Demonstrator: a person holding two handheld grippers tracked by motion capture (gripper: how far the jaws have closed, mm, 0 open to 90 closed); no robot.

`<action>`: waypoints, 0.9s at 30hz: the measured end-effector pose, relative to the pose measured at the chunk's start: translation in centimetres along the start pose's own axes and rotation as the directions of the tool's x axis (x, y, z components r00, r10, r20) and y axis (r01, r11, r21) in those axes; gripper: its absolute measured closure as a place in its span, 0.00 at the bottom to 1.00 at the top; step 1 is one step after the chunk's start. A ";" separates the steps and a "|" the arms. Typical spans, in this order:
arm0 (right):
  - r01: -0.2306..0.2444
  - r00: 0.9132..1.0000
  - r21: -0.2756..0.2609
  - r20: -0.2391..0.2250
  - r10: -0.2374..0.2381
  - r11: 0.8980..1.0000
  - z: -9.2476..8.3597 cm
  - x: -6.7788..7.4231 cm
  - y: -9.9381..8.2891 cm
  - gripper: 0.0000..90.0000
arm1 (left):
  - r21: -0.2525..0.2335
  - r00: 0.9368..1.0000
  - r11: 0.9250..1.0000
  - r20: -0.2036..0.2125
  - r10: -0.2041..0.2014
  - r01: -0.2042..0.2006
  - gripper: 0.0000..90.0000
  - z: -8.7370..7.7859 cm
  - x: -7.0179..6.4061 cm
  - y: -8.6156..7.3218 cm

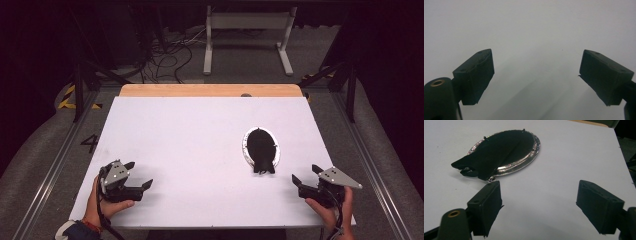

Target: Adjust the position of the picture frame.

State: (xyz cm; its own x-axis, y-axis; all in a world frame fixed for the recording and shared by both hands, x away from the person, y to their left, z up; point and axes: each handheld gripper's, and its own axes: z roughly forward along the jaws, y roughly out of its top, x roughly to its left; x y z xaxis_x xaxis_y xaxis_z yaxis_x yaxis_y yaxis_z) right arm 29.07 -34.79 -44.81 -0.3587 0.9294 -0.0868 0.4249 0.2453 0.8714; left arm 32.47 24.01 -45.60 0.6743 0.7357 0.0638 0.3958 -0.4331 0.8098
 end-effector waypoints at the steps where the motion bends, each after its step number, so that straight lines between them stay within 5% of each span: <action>1: 0.002 1.000 0.001 -0.001 -0.002 1.000 0.0 0.0 0.0 0.25 | 0.006 1.000 1.000 0.006 0.004 -0.004 0.16 0.1 0.0 0.0; 6: 0.004 1.000 0.006 -0.002 -0.004 1.000 0.0 -0.7 0.6 0.36 | -0.009 1.000 1.000 0.001 -0.006 0.006 0.17 -0.4 -0.3 -0.3; 12: -0.063 0.998 0.019 -0.008 0.063 0.998 1.4 -2.3 2.1 0.47 | -0.009 1.000 1.000 -0.001 -0.011 0.011 0.19 -0.8 -0.8 -0.5; 19: -0.038 0.999 0.074 -0.029 0.041 0.997 3.6 -2.0 2.9 0.70 | -0.010 1.000 1.000 -0.016 -0.016 0.016 0.23 -0.6 -0.6 -0.4; 27: -0.035 0.999 0.068 -0.036 0.038 0.997 6.0 -2.4 4.4 0.82 | -0.010 1.000 1.000 -0.018 -0.014 0.014 0.26 -0.5 -0.4 -0.5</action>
State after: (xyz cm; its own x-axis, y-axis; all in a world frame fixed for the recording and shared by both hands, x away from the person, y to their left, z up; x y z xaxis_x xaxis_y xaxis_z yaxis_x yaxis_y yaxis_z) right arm 36.80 -34.27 -43.64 -0.3723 0.9274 -0.0360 0.4929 0.2305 0.8390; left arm 31.67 24.22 -45.72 0.6576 0.7507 0.0631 0.3986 -0.4178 0.8165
